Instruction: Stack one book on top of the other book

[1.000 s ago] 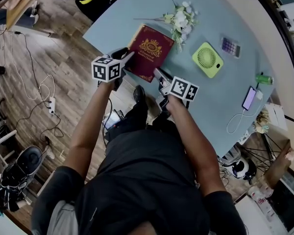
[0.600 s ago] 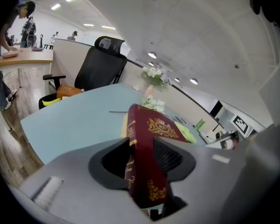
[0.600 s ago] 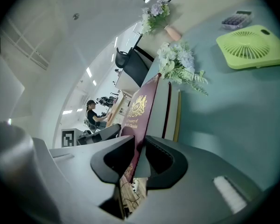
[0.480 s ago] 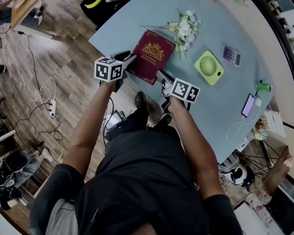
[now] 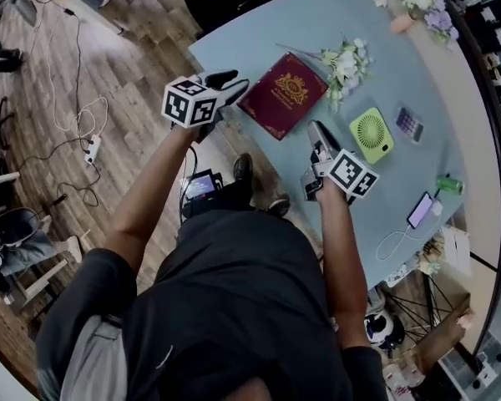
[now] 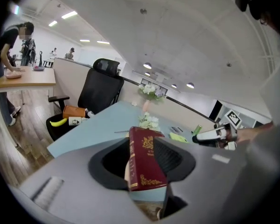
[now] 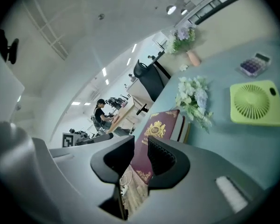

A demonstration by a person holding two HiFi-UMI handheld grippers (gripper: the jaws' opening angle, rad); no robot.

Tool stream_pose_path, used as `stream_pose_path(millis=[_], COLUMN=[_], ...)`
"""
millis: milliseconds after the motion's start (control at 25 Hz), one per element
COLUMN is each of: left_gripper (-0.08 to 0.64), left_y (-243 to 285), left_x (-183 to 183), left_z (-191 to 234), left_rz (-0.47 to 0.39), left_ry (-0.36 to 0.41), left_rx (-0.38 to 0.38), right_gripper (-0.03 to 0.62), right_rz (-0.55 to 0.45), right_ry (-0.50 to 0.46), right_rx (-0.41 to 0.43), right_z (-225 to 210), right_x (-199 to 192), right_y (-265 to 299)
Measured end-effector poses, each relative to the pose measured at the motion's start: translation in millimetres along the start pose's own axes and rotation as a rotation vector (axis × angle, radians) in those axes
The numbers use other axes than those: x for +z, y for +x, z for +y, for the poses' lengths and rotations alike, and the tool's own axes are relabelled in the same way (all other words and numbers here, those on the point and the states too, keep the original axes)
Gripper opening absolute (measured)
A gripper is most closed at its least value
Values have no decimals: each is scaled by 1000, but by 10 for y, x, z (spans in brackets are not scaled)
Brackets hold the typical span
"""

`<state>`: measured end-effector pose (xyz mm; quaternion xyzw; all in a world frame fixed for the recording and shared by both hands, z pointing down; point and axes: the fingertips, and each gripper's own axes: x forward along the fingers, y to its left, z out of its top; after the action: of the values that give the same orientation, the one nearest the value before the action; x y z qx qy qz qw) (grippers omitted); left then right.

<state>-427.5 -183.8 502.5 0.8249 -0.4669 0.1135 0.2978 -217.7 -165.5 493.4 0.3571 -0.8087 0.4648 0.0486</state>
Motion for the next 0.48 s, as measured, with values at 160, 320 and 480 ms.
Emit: stream_pose_path(millis=[160,320,480], left_gripper=[186,186,186], left_y=[-357,-682,-944], left_x=[336,631,887], left_z=[-150,-434,-793], left_rz=[-83,-154,-207], left_ry=[34,92,177], left_rx=[15,19,16], right_gripper=[71,71,71], right_rz=[-62,-125,-193], right_ry=[-176,-352,-539], right_rx=[37,88,123], right_z=[381,848,1317], right_x=[394,730,1005], right_y=[-304,-681,-1119])
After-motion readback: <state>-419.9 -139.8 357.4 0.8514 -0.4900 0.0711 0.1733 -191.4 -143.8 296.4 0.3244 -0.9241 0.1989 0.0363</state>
